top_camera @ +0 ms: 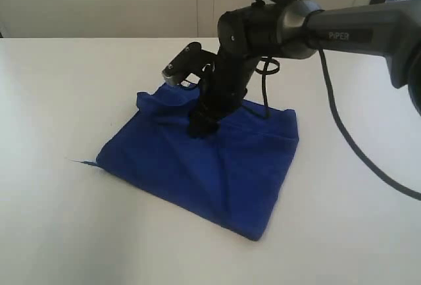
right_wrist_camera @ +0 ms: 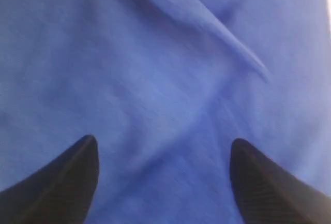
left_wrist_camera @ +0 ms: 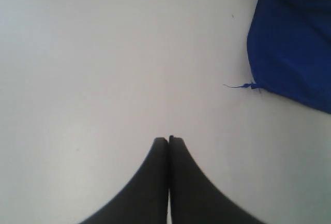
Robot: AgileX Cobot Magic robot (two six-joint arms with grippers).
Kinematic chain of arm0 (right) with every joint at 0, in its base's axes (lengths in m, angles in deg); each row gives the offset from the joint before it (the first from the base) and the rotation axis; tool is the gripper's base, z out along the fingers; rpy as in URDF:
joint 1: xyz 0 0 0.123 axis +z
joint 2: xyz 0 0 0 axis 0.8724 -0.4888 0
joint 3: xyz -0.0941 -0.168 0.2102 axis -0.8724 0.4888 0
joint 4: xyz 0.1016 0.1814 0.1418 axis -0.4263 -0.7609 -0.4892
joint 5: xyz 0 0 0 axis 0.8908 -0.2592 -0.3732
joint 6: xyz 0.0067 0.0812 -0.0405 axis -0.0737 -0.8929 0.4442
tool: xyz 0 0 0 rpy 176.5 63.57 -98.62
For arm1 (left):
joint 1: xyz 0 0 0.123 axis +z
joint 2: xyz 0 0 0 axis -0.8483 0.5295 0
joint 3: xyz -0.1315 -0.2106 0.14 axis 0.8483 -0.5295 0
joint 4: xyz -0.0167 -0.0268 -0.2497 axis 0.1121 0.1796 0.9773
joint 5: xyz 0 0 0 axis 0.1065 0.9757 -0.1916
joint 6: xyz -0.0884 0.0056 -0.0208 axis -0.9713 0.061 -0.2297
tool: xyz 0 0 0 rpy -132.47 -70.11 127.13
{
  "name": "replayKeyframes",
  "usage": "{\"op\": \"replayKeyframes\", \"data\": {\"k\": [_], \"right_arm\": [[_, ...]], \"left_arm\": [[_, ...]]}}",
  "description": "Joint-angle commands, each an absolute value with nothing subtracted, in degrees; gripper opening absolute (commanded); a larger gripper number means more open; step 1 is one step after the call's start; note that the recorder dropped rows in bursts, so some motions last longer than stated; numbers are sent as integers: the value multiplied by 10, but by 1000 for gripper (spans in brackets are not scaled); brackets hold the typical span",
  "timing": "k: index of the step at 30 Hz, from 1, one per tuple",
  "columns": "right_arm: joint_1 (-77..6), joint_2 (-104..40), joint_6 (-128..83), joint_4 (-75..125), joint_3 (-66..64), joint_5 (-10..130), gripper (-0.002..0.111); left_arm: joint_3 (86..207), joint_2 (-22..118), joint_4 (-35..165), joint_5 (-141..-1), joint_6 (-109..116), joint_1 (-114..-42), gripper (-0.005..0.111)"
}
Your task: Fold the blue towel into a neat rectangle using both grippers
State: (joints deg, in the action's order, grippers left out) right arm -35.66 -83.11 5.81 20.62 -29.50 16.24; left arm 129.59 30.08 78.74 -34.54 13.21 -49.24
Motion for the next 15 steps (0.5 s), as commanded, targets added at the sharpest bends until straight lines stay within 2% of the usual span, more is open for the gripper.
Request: {"op": "replayKeyframes", "data": {"k": [1,9,15], "right_arm": [[-354,-835,117,133,-292,196,67],[-354,-896,78,133,-292,201,67],[-354,-910,-151,172,-292,236,67]], "left_arm": [[1293,297,793,-342,130,-490,0],[1293,297,793,-342,130,-490,0],[1293,297,793,-342,130,-490,0]]}}
